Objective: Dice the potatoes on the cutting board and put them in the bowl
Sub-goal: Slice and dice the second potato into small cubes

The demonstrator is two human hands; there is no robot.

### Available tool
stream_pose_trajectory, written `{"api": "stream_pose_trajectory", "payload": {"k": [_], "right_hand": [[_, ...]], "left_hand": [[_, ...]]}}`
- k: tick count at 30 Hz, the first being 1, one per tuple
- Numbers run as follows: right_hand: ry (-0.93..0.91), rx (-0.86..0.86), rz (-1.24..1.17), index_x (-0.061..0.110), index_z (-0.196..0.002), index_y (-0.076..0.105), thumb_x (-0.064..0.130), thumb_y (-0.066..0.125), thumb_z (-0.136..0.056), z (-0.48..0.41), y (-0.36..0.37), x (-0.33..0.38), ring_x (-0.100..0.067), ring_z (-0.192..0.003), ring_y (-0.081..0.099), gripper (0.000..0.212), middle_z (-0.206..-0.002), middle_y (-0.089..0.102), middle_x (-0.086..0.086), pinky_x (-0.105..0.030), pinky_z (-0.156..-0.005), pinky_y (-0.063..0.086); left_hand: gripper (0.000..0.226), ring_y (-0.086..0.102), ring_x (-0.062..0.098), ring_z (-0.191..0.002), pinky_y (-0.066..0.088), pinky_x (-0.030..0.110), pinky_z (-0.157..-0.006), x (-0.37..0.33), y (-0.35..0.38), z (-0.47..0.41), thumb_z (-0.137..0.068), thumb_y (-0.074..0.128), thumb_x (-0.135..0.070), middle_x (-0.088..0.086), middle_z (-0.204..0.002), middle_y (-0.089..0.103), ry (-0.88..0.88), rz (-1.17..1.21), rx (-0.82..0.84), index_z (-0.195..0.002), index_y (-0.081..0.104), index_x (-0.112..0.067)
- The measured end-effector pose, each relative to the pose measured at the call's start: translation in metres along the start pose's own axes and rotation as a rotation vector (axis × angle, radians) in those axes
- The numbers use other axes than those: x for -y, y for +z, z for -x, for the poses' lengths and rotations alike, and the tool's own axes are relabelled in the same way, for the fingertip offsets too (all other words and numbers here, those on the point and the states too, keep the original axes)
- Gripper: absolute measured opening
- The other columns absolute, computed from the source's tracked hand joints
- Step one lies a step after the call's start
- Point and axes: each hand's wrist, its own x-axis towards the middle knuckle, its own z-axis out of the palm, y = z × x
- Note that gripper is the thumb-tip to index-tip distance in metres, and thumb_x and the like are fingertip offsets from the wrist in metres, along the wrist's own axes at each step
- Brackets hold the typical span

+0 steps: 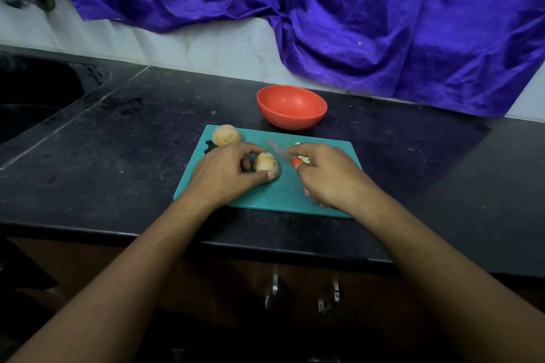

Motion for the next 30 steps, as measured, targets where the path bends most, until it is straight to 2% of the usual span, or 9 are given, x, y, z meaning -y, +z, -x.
{"api": "stream_pose_trajectory", "payload": {"k": [5, 8, 11, 14, 16, 20, 23, 26, 30], "right_hand": [[0.047, 0.08, 0.048, 0.04, -0.131, 0.065, 0.018, 0.046, -0.097, -0.003, -0.008, 0.013, -0.019, -0.053, 0.068, 0.044, -0.072, 0.066, 0.004, -0.039, -0.067, 0.062], [0.073, 0.126, 0.047, 0.039, -0.13, 0.065, 0.019, 0.045, -0.096, -0.008, -0.011, 0.019, -0.022, -0.058, 0.072, 0.044, -0.071, 0.068, 0.002, -0.036, -0.067, 0.063], [0.107, 0.204, 0.033, 0.023, -0.125, 0.069, 0.017, 0.046, -0.099, -0.018, -0.018, 0.028, -0.036, -0.076, 0.076, 0.035, -0.07, 0.068, -0.005, -0.048, -0.069, 0.065], [0.143, 0.29, 0.065, 0.004, -0.122, 0.068, 0.009, 0.046, -0.102, -0.031, -0.026, 0.038, -0.035, -0.061, 0.07, 0.03, -0.07, 0.064, -0.009, -0.039, -0.051, 0.062], [0.149, 0.281, 0.07, 0.004, -0.12, 0.068, 0.008, 0.046, -0.099, -0.037, -0.03, 0.043, -0.027, -0.048, 0.06, 0.031, -0.075, 0.065, -0.013, -0.031, -0.044, 0.057], [0.114, 0.286, 0.097, 0.004, -0.116, 0.071, 0.007, 0.045, -0.094, -0.039, -0.029, 0.051, -0.02, -0.046, 0.051, 0.035, -0.078, 0.065, -0.014, -0.027, -0.045, 0.054], [0.086, 0.241, 0.113, 0.009, -0.111, 0.075, 0.014, 0.049, -0.099, -0.031, -0.022, 0.048, -0.021, -0.054, 0.06, 0.029, -0.074, 0.067, -0.009, -0.024, -0.041, 0.052], [0.026, 0.146, 0.153, 0.018, -0.111, 0.075, 0.02, 0.057, -0.096, -0.019, -0.013, 0.038, -0.026, -0.067, 0.071, 0.024, -0.089, 0.072, -0.006, -0.031, -0.048, 0.059], [-0.014, 0.069, 0.16, 0.026, -0.119, 0.071, 0.026, 0.057, -0.096, -0.002, 0.001, 0.029, -0.027, -0.099, 0.067, 0.027, -0.108, 0.071, -0.005, -0.041, -0.082, 0.057]], "left_hand": [[0.049, 0.059, 0.008, -0.076, 0.047, 0.034, -0.064, -0.002, 0.002, 0.0, -0.077, 0.074, -0.066, -0.012, -0.08, 0.06, -0.016, -0.021, -0.04, -0.118, 0.067, -0.041], [0.049, 0.057, 0.006, -0.076, 0.042, 0.032, -0.062, -0.001, 0.003, 0.0, -0.077, 0.074, -0.066, -0.013, -0.079, 0.059, -0.012, -0.033, -0.049, -0.119, 0.067, -0.041], [0.047, 0.057, 0.006, -0.075, 0.041, 0.032, -0.061, -0.001, 0.004, 0.0, -0.076, 0.074, -0.066, -0.012, -0.077, 0.059, -0.02, -0.037, -0.05, -0.117, 0.067, -0.043], [0.046, 0.058, 0.007, -0.073, 0.044, 0.033, -0.062, -0.001, 0.003, 0.0, -0.076, 0.075, -0.065, -0.012, -0.075, 0.059, -0.018, -0.033, -0.049, -0.116, 0.068, -0.042], [0.047, 0.058, 0.007, -0.074, 0.043, 0.033, -0.062, -0.001, 0.003, -0.001, -0.076, 0.074, -0.065, -0.013, -0.075, 0.059, -0.013, -0.039, -0.053, -0.116, 0.067, -0.041], [0.051, 0.058, 0.006, -0.075, 0.04, 0.032, -0.06, -0.003, 0.005, -0.001, -0.078, 0.074, -0.065, -0.014, -0.077, 0.06, -0.013, -0.056, -0.061, -0.119, 0.067, -0.037], [0.05, 0.058, 0.005, -0.073, 0.037, 0.03, -0.058, -0.005, 0.004, -0.001, -0.078, 0.075, -0.064, -0.013, -0.076, 0.062, -0.021, -0.056, -0.061, -0.118, 0.067, -0.036], [0.048, 0.058, 0.004, -0.072, 0.039, 0.031, -0.059, -0.006, 0.004, -0.001, -0.077, 0.076, -0.062, -0.012, -0.075, 0.063, -0.021, -0.042, -0.052, -0.115, 0.067, -0.034], [0.05, 0.061, 0.007, -0.074, 0.052, 0.038, -0.067, -0.007, 0.003, 0.0, -0.074, 0.07, -0.063, -0.012, -0.077, 0.065, -0.021, -0.032, -0.044, -0.114, 0.069, -0.032]]}}
